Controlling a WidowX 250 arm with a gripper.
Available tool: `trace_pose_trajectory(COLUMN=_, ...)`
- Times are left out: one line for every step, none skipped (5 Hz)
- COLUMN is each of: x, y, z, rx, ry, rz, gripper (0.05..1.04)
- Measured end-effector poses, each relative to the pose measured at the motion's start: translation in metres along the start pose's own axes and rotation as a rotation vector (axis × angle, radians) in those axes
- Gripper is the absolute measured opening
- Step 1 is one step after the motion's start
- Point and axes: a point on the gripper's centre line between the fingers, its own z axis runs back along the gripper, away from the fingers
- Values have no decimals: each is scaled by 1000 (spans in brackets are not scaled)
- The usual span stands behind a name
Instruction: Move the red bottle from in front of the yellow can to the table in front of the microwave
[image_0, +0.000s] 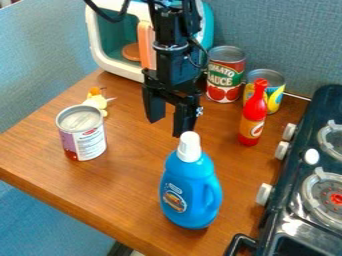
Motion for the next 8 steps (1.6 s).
trace_pose_trajectory(x=-2, y=0, z=-9, rx=-9, ry=26, rz=2, gripper=1000)
trace_pose_trajectory(x=13, y=-19, z=-5, rx=-11, ry=0, rz=-30, gripper=1000)
trace_pose_trajectory(x=22, y=-36, z=9, rx=-33, ry=-42, rz=-56, gripper=1000)
trace_pose_trajectory(x=33, y=-40, z=27, rx=-45, ry=-78, rz=-66, gripper=1000)
trace_pose_trajectory(x=43, y=-52, z=43, rx=-27, ry=-109, rz=-98, gripper=1000)
trace_pose_trajectory(x=56, y=-63, z=61, rx=-19, ry=-159, rz=-115, gripper=1000)
trace_pose_trajectory(x=69, y=-70, z=60, rx=5, ry=-155, rz=-132, gripper=1000)
trace_pose_trajectory(x=85, y=-74, z=56, rx=17, ry=-153, rz=-143, gripper=1000)
